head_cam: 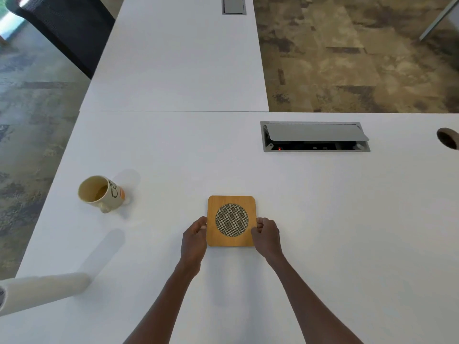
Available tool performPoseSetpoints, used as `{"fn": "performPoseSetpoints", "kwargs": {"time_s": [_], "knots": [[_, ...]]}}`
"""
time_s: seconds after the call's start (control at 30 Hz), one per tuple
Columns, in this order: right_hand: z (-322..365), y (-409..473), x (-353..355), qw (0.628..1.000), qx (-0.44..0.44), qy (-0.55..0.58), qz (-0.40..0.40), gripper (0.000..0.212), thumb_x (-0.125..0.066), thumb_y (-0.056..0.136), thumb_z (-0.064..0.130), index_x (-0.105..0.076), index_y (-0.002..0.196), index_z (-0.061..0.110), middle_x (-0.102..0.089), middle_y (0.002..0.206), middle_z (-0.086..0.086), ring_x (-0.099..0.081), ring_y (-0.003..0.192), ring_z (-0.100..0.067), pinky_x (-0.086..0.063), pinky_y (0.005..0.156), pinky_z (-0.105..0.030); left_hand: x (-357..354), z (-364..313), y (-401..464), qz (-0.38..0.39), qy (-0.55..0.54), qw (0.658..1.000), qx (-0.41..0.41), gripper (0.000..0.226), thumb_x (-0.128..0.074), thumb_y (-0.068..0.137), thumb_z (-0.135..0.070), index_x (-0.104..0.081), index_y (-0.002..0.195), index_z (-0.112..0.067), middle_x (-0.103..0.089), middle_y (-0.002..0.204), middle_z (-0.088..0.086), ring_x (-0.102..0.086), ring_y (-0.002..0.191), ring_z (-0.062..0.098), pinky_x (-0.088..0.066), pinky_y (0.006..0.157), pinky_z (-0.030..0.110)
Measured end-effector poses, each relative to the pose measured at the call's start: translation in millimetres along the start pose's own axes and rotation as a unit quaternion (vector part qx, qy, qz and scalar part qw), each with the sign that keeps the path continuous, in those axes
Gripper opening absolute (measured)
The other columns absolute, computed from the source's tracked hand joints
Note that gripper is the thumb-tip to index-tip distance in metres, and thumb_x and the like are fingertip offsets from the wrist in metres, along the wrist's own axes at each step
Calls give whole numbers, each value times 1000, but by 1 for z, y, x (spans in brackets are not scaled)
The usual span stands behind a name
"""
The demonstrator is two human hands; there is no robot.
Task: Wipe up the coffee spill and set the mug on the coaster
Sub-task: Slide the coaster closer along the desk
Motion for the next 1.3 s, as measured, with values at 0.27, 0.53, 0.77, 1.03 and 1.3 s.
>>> {"fn": "performPoseSetpoints", "kwargs": {"time_s": [0.27, 0.53, 0.77, 1.03, 1.3], "knots": [[-6, -6, -4, 1000, -7, -8, 5, 30, -54, 86, 4, -60, 116, 3, -62, 108, -17, -59, 104, -30, -49, 96, -42, -3, 10, -4, 14, 39, 999, -9, 34, -43, 90, -7, -74, 95, -20, -74, 102, 9, -62, 87, 15, -49, 81, 36], [-2, -13, -3, 999, 2, -31, 15, 35, -51, 86, 2, -58, 120, 2, -55, 109, -13, -57, 105, -30, -48, 94, -40, -4, 12, -7, 6, 49, 999, -11, 34, -41, 84, -5, -72, 94, -17, -71, 98, 13, -59, 83, 15, -47, 79, 34], [-1, -21, -9, 996, 22, -82, 40, 39, -47, 90, 4, -53, 129, 0, -46, 119, -15, -47, 117, -31, -40, 99, -32, -4, 19, -7, -28, 114, 993, 0, 50, -40, 98, -3, -55, 143, -16, -60, 144, -1, -53, 134, 18, -40, 116, 42], [1, -15, -6, 992, 17, -116, 46, 10, -47, 87, 2, -57, 86, 3, -51, 105, -18, -48, 108, -33, -41, 84, -32, 0, 14, -2, -2, 177, 984, -32, 48, -39, 95, 4, -64, 125, -22, -62, 121, -7, -56, 119, 15, -43, 107, 31], [46, -7, 1, 991, 87, -98, -35, 31, -52, 90, 4, -58, 119, -2, -50, 114, -15, -52, 112, -31, -39, 89, -29, 83, -10, 8, -232, 78, 969, -24, 32, -64, 93, -11, -64, 125, -9, -73, 115, 4, -65, 103, 16, -51, 94, 26]]}}
Point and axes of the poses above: each hand's wrist, its own y-axis towards the middle knuckle, its own x-axis out of the back of the hand, z = x × y, the point moved 6 cm from there along y, towards the middle knuckle
